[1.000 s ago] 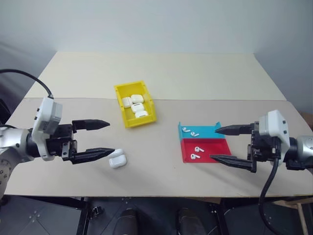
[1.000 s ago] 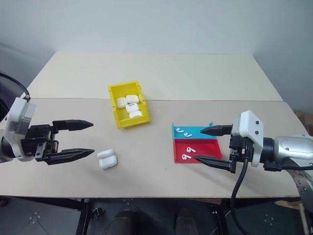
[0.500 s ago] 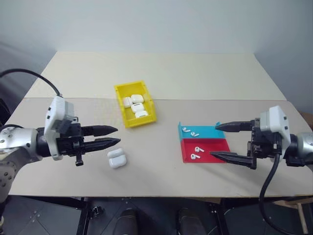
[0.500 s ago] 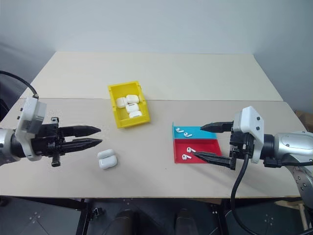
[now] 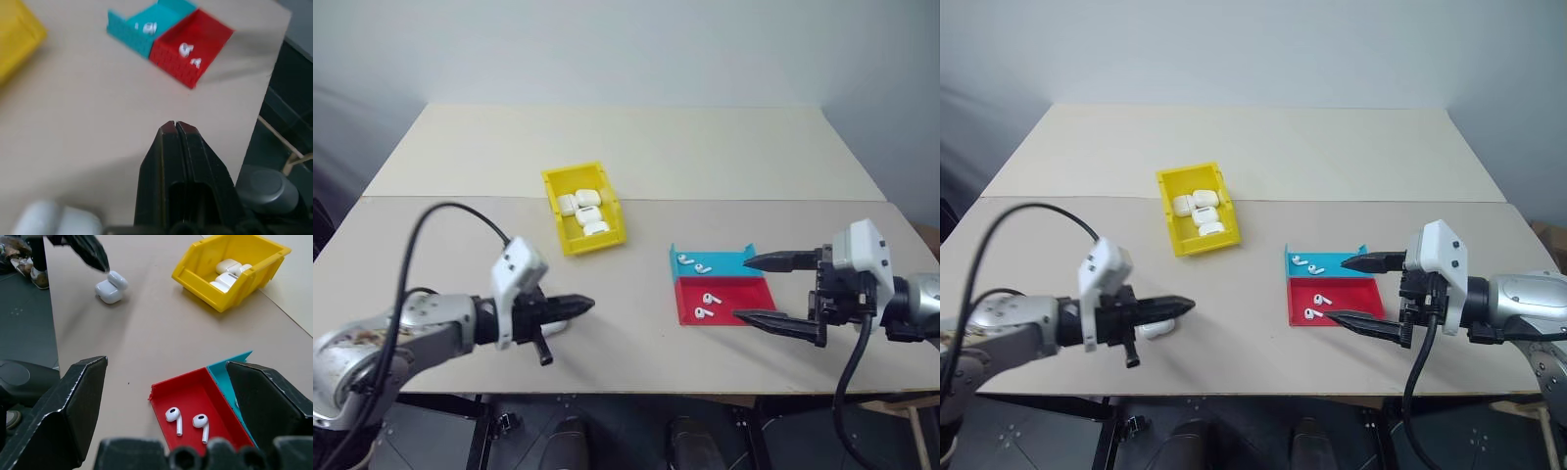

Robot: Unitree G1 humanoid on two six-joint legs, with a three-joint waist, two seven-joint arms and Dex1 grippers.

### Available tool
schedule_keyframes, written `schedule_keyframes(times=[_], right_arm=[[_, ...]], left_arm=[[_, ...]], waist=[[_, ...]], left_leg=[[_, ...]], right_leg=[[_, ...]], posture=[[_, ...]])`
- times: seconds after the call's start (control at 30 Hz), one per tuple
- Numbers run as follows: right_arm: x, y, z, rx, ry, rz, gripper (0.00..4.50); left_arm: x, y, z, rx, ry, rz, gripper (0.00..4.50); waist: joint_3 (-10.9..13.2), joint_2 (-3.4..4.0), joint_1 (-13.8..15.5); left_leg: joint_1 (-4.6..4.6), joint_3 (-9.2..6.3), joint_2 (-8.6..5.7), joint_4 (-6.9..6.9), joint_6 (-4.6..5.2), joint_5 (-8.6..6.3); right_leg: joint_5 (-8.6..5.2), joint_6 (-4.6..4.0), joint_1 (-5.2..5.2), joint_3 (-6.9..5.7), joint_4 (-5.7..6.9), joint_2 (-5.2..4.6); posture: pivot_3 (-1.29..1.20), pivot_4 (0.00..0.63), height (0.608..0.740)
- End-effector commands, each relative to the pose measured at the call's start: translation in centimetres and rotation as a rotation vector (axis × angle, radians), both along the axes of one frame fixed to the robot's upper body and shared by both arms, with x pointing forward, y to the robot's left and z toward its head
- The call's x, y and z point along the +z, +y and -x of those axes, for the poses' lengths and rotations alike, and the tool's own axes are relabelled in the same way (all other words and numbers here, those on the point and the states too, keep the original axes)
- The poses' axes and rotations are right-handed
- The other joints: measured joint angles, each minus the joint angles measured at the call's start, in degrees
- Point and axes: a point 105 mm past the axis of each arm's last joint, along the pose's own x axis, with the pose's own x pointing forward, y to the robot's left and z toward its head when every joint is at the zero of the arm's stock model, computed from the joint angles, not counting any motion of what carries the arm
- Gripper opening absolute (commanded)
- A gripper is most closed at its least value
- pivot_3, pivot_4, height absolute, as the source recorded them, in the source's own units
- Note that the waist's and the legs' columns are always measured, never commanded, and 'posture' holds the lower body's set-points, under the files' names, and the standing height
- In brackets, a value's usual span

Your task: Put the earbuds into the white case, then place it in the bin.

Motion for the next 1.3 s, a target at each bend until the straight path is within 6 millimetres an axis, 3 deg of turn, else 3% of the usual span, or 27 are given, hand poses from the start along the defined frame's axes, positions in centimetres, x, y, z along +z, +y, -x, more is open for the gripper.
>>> schedule_keyframes(times=[0.03, 0.2, 0.33, 0.6, 0.77, 1.3], right_arm=[[1.1, 0.0, 0.5, -0.002, -0.037, 0.006, 4.50], [1.0, -0.2, 0.9, -0.007, -0.011, 0.019, 4.50], [1.1, -0.4, 1.0, -0.002, 0.004, 0.029, 4.50], [1.5, -0.6, 0.6, 0.002, 0.008, 0.038, 4.50], [1.6, -0.6, 0.5, 0.003, 0.006, 0.040, 4.50], [1.8, -0.3, 0.5, 0.010, -0.001, 0.036, 4.50]], left_arm=[[-0.7, -0.3, 0.4, 0.047, 0.058, -0.038, 0.04], [-0.8, 0.6, 1.7, 0.092, 0.140, -0.038, 0.04], [-1.2, 2.7, 3.0, 0.131, 0.180, -0.179, 0.04], [-1.8, 3.7, 1.3, 0.304, 0.182, -0.248, 0.04], [-3.2, 4.1, 1.2, 0.353, 0.225, -0.317, 0.04], [-4.2, 5.2, -0.7, 0.482, 0.230, -0.391, 0.04]], waist=[[0.00, 0.00, 0.07], [0.00, 0.00, -0.18], [0.00, 0.00, -0.13], [0.01, -0.01, 0.31], [0.01, -0.01, 0.17], [0.01, -0.01, 0.28]], left_leg=[[0.00, 0.00, 0.00, 0.00, 0.00, 0.00], [0.03, -0.01, 0.00, -0.01, 0.00, 0.00], [0.04, 0.02, 0.00, -0.02, 0.00, 0.00], [0.69, 0.00, 0.00, -0.12, 0.00, -0.02], [0.67, 0.01, 0.00, -0.24, 0.01, -0.03], [0.63, 0.02, -0.01, -0.24, 0.04, -0.04]], right_leg=[[0.00, 0.00, 0.00, 0.00, 0.00, 0.00], [0.00, -0.01, 0.02, 0.01, 0.00, 0.00], [-0.01, -0.03, -0.02, 0.02, 0.01, 0.00], [-0.04, -0.08, 0.80, -0.06, -0.30, 0.00], [-0.02, -0.09, 0.81, -0.06, -0.48, 0.00], [-0.02, -0.09, 0.81, -0.08, -0.59, 0.00]], posture=[[0.00, 0.150, 0.740], [0.00, 0.150, 0.740], [0.00, 0.150, 0.740], [0.00, 0.150, 0.740], [0.00, 0.150, 0.740], [0.00, 0.150, 0.740]])
